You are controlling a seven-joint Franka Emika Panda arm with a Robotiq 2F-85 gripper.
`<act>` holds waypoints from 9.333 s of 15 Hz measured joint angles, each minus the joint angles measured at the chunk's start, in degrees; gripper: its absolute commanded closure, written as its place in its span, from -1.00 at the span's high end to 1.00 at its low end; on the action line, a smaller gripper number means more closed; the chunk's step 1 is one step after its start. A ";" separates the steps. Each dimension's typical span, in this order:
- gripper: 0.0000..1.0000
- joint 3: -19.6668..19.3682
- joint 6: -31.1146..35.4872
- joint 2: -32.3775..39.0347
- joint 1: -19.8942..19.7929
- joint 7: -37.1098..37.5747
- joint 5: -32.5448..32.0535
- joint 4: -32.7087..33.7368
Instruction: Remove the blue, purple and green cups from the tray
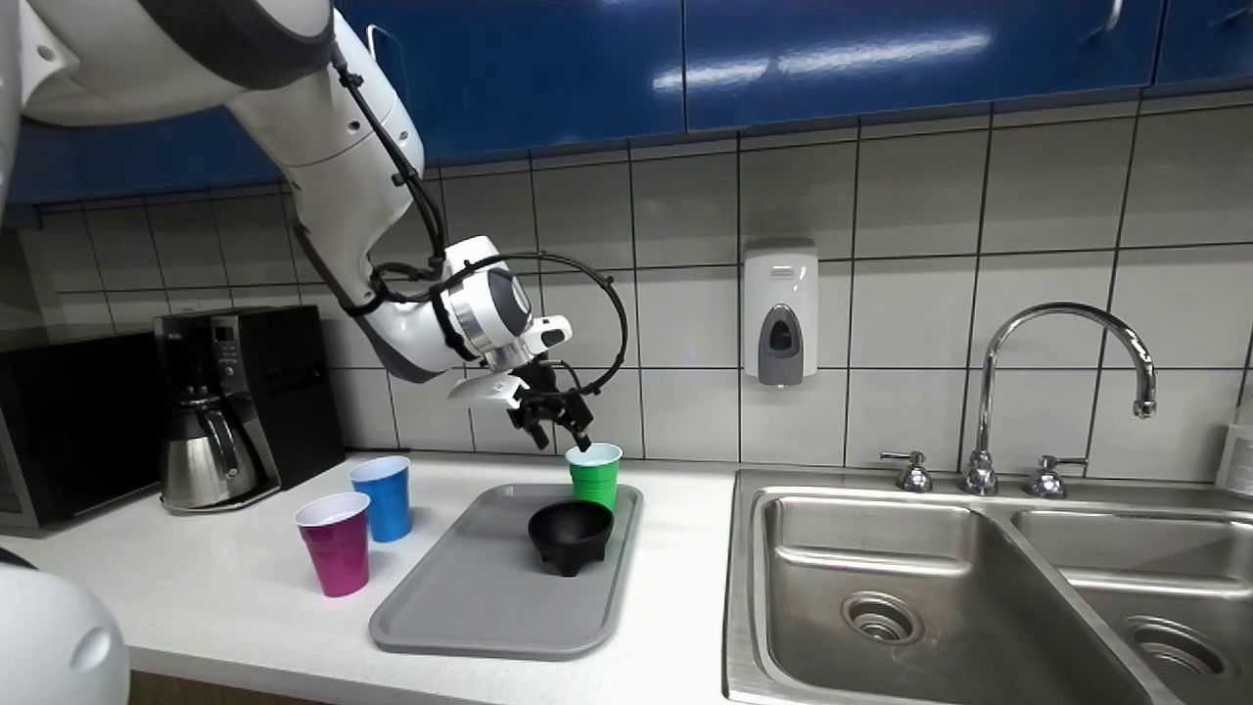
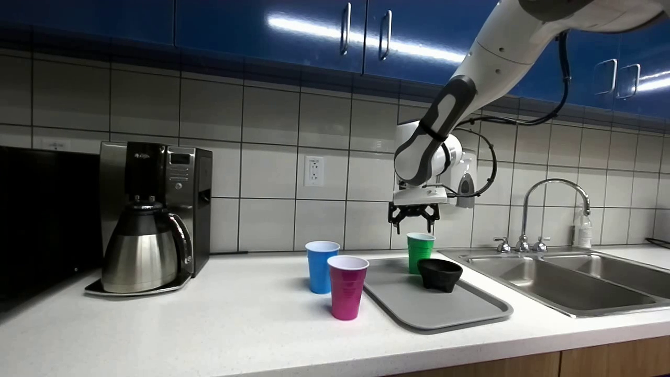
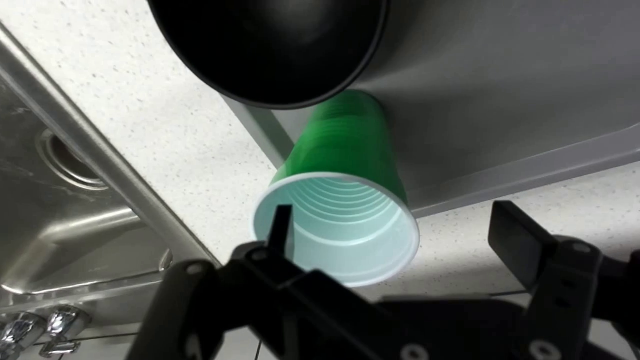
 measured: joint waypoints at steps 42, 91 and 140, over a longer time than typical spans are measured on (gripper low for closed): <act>-0.99 0.39 -1.80 5.90 -0.91 -6.71 12.38 8.97; -0.99 -2.60 -4.91 -5.63 -11.96 -20.35 10.68 -8.17; 1.00 4.87 -5.54 -30.30 -11.78 -20.42 4.46 -23.61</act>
